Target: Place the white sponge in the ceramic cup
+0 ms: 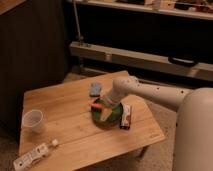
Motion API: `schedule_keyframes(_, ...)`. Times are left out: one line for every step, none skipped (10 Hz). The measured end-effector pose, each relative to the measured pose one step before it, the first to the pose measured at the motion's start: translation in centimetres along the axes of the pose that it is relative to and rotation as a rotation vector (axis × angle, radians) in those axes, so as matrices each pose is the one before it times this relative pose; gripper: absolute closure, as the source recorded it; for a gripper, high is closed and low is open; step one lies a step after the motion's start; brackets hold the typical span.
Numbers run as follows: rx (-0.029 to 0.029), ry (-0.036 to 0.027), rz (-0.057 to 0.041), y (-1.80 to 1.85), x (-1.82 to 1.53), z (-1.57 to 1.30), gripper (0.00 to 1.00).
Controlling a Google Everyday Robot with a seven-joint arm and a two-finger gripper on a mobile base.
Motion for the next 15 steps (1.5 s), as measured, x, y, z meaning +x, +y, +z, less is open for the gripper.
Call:
schedule_keyframes(0.00003, -0.00013, -0.00016, -0.002, -0.014, -0.003, 0.2)
schedule_keyframes(0.00015, 0.00002, 0.00001, -0.003, 0.0, -0.008, 0.2)
schedule_keyframes(-0.00055, 0.00021, 0.00017, 0.02, 0.024, 0.027, 0.2)
schedule_keyframes(0.00024, -0.00012, -0.00008, -0.009, -0.013, -0.014, 0.2)
schedule_keyframes(0.0001, 0.0, 0.00004, -0.002, 0.002, -0.005, 0.2)
schedule_keyframes(0.00014, 0.00124, -0.00116, 0.001, 0.007, -0.004, 0.2)
schedule_keyframes(0.00374, 0.00424, -0.00523, -0.102, -0.078, -0.148, 0.2)
schedule_keyframes(0.01573, 0.01747, -0.02076, -0.516, -0.168, -0.338, 0.2)
schedule_keyframes(0.01801, 0.01504, -0.04959, -1.194, -0.745, -0.563, 0.2)
schedule_keyframes(0.0157, 0.01518, -0.04225, -1.335, -0.665, -0.754, 0.2)
schedule_keyframes(0.01834, 0.02285, -0.05534, -1.801, -0.679, -1.266, 0.2)
schedule_keyframes(0.01564, 0.02802, -0.10537, -2.45, -1.2, -2.118, 0.2)
schedule_keyframes(-0.01002, 0.01239, -0.09618, -1.623, -0.904, -1.3, 0.2)
schedule_keyframes(-0.01436, 0.0123, -0.1167, -2.28, -1.138, -1.684, 0.2)
schedule_keyframes(-0.01037, 0.00472, -0.08678, -1.629, -0.791, -1.354, 0.2)
